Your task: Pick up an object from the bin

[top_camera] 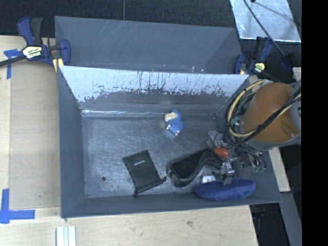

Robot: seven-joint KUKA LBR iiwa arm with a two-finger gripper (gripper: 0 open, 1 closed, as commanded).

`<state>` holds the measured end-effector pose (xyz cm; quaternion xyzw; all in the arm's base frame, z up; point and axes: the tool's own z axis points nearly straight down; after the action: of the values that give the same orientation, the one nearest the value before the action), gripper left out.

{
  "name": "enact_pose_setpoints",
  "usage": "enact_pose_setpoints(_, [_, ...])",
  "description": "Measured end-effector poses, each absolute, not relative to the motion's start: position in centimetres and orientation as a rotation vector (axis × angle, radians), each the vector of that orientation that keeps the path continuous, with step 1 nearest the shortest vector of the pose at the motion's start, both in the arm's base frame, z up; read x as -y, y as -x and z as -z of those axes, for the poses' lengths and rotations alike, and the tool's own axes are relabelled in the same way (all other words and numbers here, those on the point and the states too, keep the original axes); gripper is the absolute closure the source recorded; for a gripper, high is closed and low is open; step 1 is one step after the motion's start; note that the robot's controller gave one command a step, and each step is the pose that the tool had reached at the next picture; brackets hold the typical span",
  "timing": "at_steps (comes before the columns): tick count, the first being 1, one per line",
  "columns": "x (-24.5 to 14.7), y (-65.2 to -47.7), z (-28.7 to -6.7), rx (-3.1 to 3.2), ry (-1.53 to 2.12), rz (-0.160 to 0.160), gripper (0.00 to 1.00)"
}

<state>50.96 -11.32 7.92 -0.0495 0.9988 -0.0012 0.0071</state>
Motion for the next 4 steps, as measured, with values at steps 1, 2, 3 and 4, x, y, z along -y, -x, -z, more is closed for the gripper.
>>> enact_pose_setpoints(1, [13.1,-54.7,-7.1,-3.132,0.117,0.001,0.0])
enact_pose_setpoints(2, [12.7,-54.9,-7.5,-3.124,0.121,-0.003,1.0])
enact_pose_setpoints(3, [12.1,-56.5,-19.4,-3.126,0.1,0.005,1.0])
enact_pose_setpoints(4, [12.1,-56.3,-18.9,-3.136,0.102,0.001,0.0])
